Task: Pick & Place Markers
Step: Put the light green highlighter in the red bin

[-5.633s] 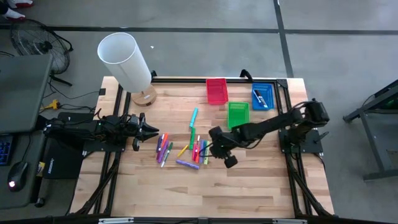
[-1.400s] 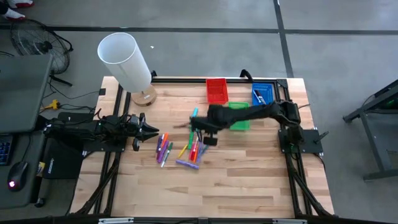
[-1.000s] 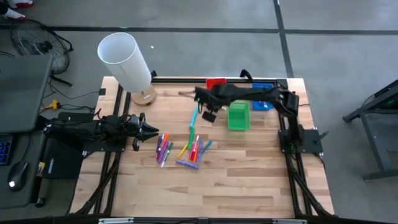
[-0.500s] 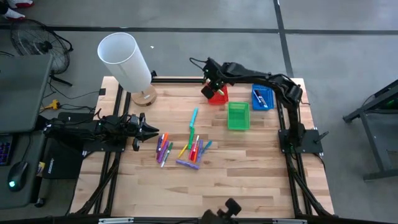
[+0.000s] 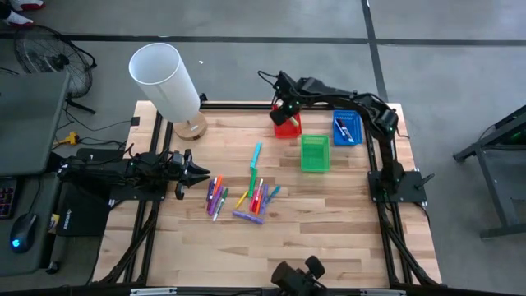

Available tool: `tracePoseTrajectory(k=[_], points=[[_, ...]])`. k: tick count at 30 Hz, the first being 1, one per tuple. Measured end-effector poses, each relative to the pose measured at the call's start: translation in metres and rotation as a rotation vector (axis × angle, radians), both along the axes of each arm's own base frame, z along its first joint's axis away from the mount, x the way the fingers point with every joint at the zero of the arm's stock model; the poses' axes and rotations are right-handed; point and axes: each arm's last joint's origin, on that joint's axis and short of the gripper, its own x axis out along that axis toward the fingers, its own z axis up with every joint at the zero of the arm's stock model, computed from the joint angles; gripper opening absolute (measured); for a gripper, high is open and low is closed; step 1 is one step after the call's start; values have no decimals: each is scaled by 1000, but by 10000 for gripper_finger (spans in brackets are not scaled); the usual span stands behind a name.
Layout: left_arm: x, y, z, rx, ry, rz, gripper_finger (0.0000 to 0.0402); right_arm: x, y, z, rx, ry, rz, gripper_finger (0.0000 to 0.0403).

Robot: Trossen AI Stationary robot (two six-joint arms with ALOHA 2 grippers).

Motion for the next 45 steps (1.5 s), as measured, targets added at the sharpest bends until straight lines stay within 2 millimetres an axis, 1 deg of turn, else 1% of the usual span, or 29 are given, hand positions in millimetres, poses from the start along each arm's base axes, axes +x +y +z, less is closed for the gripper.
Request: tracePoseTrajectory(k=[6, 36, 39, 45], points=[[0, 0, 0, 0, 0, 0, 83, 1, -1, -6, 23, 10, -11, 61], [0, 0, 0, 0, 0, 0, 83, 1, -1, -6, 8, 23, 35, 68], [0, 0, 0, 0, 0, 0, 83, 1, 0, -6, 5, 26, 46, 84], [0, 0, 0, 0, 1, 0, 83, 1, 0, -6, 6, 26, 45, 146]])
